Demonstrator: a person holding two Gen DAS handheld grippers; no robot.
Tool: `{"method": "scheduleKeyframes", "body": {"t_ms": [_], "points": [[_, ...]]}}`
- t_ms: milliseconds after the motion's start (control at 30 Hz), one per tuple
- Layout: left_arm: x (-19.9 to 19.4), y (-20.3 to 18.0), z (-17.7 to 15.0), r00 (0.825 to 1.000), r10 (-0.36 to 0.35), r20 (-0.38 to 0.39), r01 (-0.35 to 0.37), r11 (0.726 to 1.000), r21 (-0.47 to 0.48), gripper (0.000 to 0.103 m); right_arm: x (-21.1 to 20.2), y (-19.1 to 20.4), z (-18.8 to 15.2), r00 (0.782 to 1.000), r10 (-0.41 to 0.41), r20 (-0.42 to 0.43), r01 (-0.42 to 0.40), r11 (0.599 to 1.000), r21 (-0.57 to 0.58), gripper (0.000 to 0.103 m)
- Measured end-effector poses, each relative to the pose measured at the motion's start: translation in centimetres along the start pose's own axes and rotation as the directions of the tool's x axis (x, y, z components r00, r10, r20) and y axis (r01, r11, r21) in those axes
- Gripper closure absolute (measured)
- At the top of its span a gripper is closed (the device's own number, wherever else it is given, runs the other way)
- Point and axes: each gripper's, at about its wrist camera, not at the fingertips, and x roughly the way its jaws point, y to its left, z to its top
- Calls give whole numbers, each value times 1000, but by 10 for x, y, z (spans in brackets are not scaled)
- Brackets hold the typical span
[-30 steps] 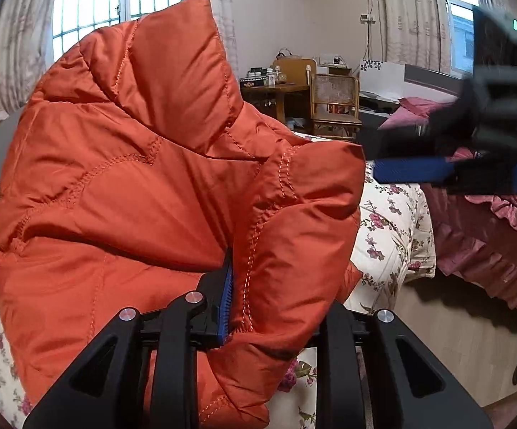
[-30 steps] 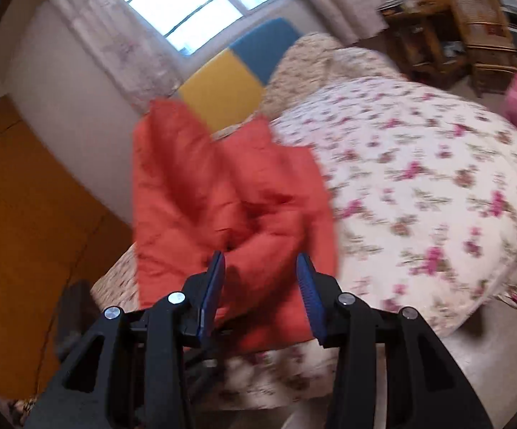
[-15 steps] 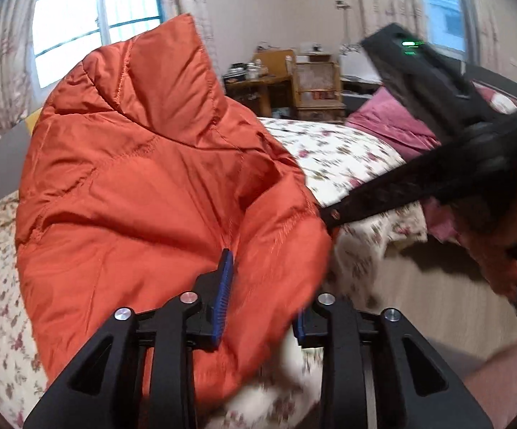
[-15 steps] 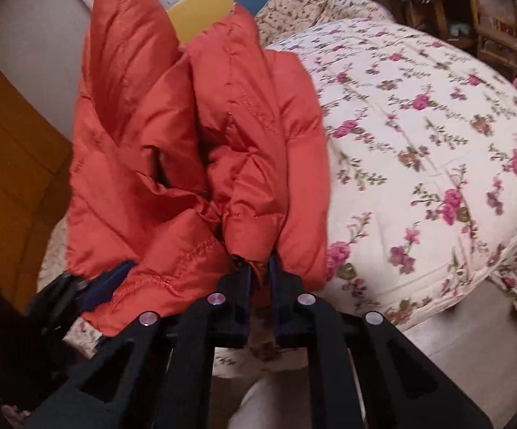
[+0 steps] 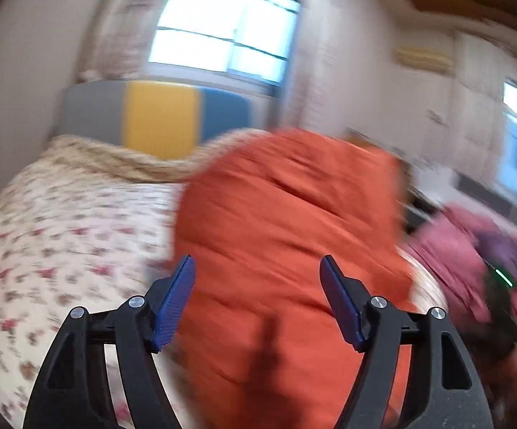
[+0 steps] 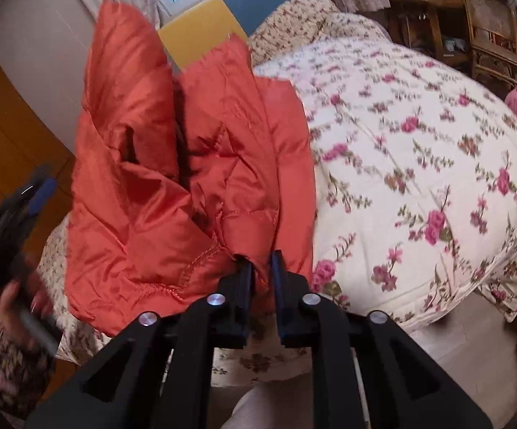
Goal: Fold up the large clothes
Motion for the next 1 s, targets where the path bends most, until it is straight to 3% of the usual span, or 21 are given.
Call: {"method": "scheduleKeyframes", "body": {"t_ms": [67,133,233,300,433,667,733,833,900,1000], "points": [[17,30,12,999,40,-10,-41,994,-97,32,-16,4,5,999,6,46,-5,1000,-9,83],[42,42,19,1000,1,-30,-6,988,-155,36,-28,9,14,995,17,99,-16,1000,-14,81],[63,31,18,997,-62,-50,56,990,-129,44,-49,25,28,984,41,176,-34,999,-40,81],[74,20,18,995,-91,-50,84,988,-126,44,-55,38,45,973,51,227,-37,997,-65,81],[85,-9,22,994,-75,-74,71,996,-62,44,-62,68,76,958,82,274,-49,991,-125,81],[109,-32,28,985,-36,-167,34,999,-19,44,-3,99,142,962,11,274,37,985,-168,81],[116,-38,28,982,-26,-189,23,1000,-19,44,22,96,160,968,7,252,31,988,-149,81],[126,-48,28,976,0,-219,2,1000,10,44,60,86,183,971,-52,232,91,983,-160,83],[132,-55,28,970,26,-242,-18,999,36,44,76,74,187,971,-96,218,132,979,-156,84],[142,-59,26,966,43,-255,-32,998,48,43,99,50,186,978,-86,188,111,986,-127,84]]}}
